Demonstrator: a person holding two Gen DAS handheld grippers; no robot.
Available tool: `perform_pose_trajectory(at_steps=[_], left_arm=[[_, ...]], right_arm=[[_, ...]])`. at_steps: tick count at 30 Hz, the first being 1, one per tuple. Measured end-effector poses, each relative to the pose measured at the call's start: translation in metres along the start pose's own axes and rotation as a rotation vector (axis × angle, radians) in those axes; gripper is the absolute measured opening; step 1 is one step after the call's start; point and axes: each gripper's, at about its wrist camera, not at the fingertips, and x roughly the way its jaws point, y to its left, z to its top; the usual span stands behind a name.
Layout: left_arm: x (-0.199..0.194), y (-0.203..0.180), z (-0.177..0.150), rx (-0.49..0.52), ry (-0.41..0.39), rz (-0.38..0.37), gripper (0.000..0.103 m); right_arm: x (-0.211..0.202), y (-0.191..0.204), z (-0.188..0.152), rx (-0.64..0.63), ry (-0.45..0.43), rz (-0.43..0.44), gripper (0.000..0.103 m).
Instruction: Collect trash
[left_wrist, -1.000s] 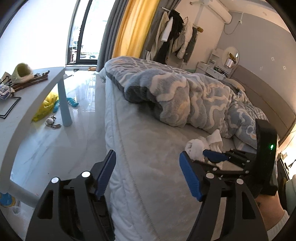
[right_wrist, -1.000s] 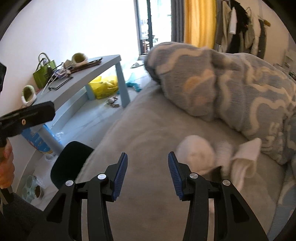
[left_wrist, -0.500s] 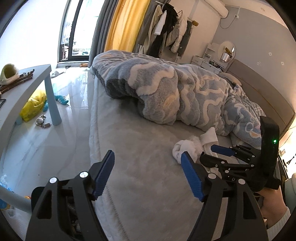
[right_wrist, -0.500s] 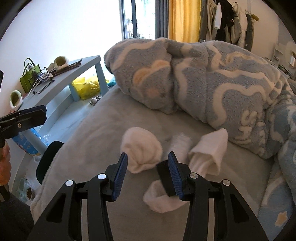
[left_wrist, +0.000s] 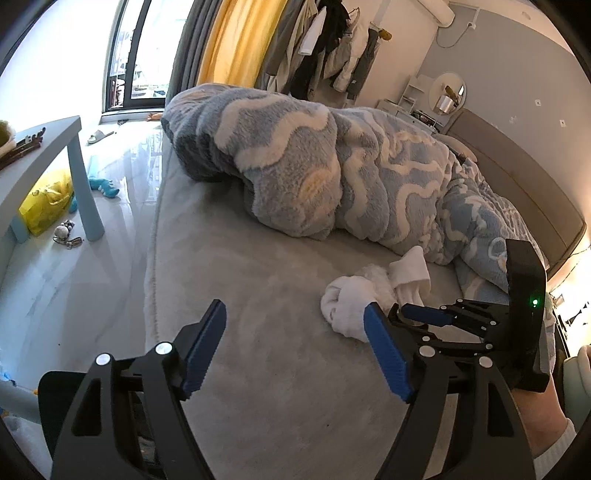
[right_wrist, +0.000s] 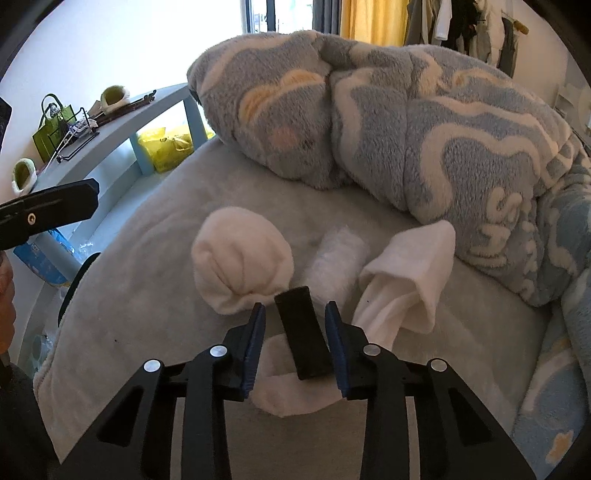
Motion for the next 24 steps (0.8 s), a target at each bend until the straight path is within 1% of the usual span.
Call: perform_pose_trajectory(at_steps=[6, 8, 13, 19, 24], left_arm=[[0.013, -0.006, -0.001, 0.000, 0.020, -0.012, 0.080], [0.015, -0.007, -0.001, -0.002, 0.023, -0.015, 0.080], [0.024, -0.012, -0.002, -0.008, 0.036, -0.029, 0.080], [0.033, -0.020, -0.001, -0.017, 0.043, -0.045, 0.080], [0.043, -0.030, -0.004, -0.010, 0.058, -0.054, 0.080]], right_arm=[[0.009, -0.002, -0.003, -0.012, 0.024, 0.007, 0.033], [0.012, 0.000, -0.002, -0.019, 0.030, 0.009, 0.026], [0.015, -0.002, -0.003, -0.026, 0.038, 0.006, 0.023], [-0.001, -0.012, -0.007, -0.001, -0.005, 0.021, 0.022], [-0.027, -0.032, -0.010, 0.065, -0.089, 0.056, 0.022]])
